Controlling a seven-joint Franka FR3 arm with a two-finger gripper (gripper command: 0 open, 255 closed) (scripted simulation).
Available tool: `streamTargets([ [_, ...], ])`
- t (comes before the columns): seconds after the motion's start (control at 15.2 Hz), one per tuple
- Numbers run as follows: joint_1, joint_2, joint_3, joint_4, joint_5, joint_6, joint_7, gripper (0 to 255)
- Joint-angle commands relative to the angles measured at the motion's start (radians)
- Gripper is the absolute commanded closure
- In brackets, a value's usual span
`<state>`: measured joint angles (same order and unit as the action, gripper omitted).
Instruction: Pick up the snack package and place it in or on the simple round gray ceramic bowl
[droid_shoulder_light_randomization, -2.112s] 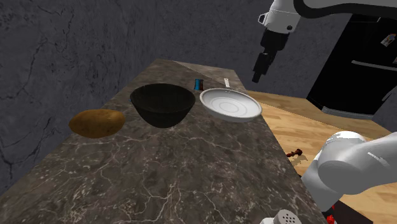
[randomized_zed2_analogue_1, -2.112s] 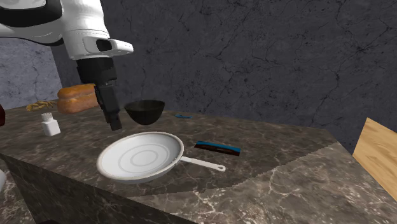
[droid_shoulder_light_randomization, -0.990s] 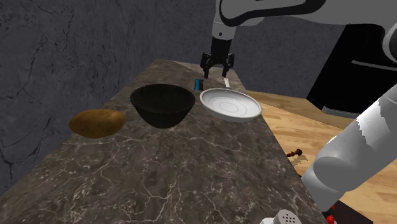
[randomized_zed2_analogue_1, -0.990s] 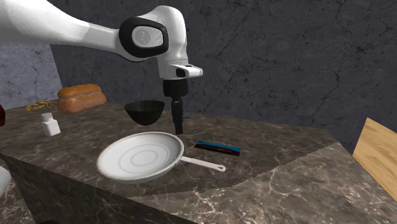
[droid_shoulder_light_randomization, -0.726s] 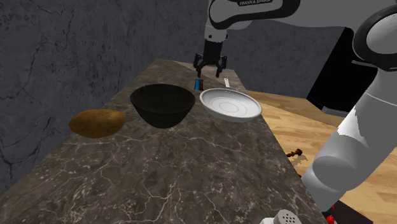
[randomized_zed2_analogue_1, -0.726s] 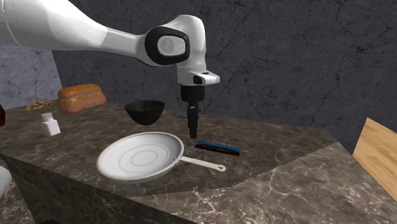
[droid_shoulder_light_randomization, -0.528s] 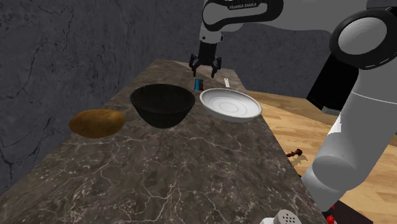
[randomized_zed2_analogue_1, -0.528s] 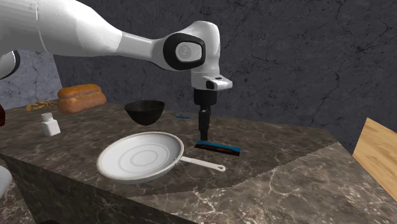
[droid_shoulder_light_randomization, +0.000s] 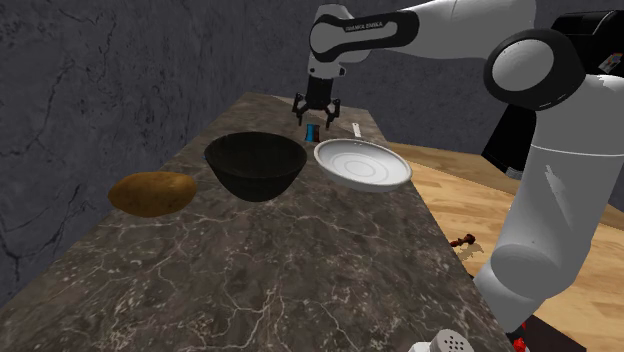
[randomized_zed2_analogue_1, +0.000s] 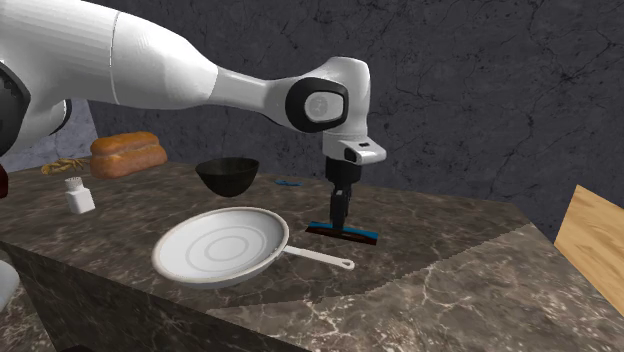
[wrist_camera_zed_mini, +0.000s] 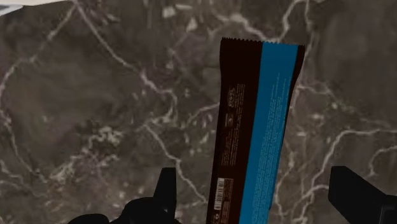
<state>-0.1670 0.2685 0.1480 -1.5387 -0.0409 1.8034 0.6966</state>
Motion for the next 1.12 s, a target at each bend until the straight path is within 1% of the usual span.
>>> streamTargets([
  [0.0,0.0,-0.001,0.0,-0.026,0.0,0.025,0.002,0],
  [0.07,-0.001,0.0,0.0,-0.045,0.0,0.046,0.002,0],
  [0.59,-0.001,0.0,0.0,-0.045,0.0,0.046,0.002,0],
  [0.66,-0.001,0.0,0.0,-0.045,0.0,0.046,0.002,255],
  [1.06,-0.001,0.002,-0.001,-0.045,0.0,0.047,0.002,255],
])
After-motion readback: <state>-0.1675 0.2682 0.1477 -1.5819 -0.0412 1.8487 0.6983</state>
